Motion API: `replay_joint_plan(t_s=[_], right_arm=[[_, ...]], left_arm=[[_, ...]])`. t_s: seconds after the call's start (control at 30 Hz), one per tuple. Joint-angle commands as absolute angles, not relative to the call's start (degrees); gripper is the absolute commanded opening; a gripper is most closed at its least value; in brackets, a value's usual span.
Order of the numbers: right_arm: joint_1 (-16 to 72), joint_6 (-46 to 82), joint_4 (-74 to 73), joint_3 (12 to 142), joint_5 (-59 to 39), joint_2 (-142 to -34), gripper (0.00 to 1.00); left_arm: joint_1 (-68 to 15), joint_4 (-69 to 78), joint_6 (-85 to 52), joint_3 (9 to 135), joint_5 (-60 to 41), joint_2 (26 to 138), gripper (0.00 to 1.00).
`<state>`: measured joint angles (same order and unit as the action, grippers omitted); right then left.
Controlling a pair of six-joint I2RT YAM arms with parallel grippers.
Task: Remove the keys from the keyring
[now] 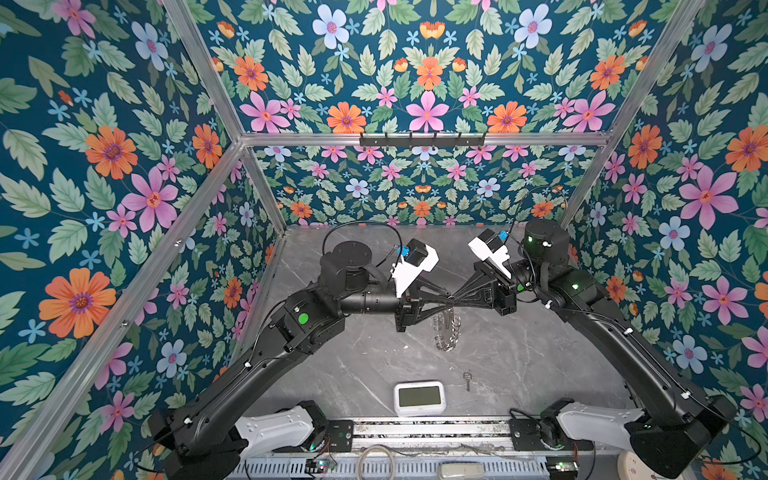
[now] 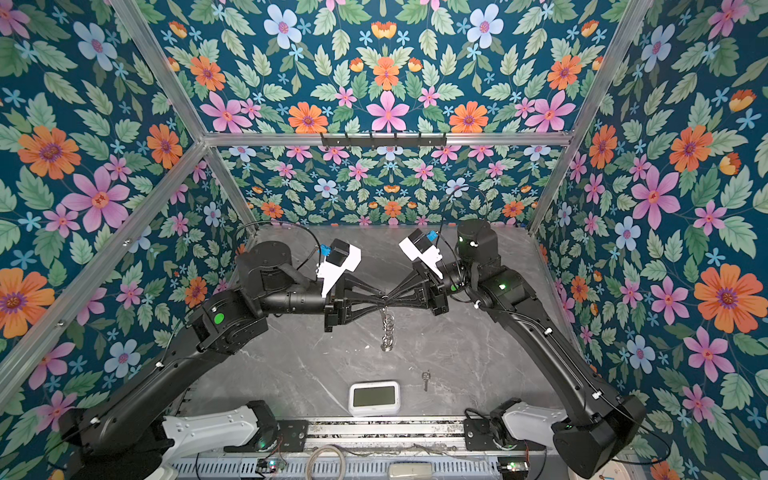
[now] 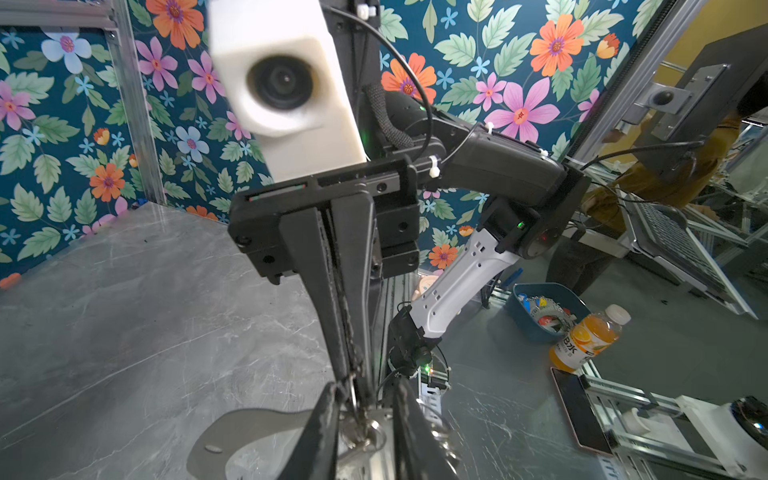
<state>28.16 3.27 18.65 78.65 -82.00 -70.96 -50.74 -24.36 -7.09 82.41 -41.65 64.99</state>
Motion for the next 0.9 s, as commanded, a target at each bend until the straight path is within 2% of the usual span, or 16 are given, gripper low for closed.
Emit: replay_joint_plan(t_s=[0.0,0.13,0.37,0.5,0.6,0.73,0.87], right_arm=[[28.25,-0.70,22.23,79.98,-84.02,-71.95,0.00],[28.22,-0.72,21.75,80.53,-83.50,-72.49,0.00],[28.24,1.29,19.41,80.83,-78.38,-72.20,0.00],[28.24,6.65,11.86,77.45,-72.04,-69.26,0.27],[28.21,8.82,8.58,75.15,-66.56,-66.59,0.40],[28.22,12.83,4.28,72.02,-55.70,-62.96,0.45],[28.35,14.64,5.20,70.58,-45.69,-60.74,0.46]], left_arm=[[-50.75,-26.94,-6.67,83.68,-43.41,65.68,0.15],[-50.75,-29.62,-6.77,85.30,-43.51,67.03,0.00],[-50.79,-29.64,-7.88,85.49,-41.92,66.86,0.00],[-50.71,-23.93,-10.86,81.65,-37.76,64.60,0.00],[-50.76,-18.39,-14.18,78.21,-33.87,62.74,0.00],[-50.73,-15.91,-18.66,76.32,-24.62,61.95,0.00],[-50.74,-16.29,-21.34,76.92,-21.84,62.67,0.00]])
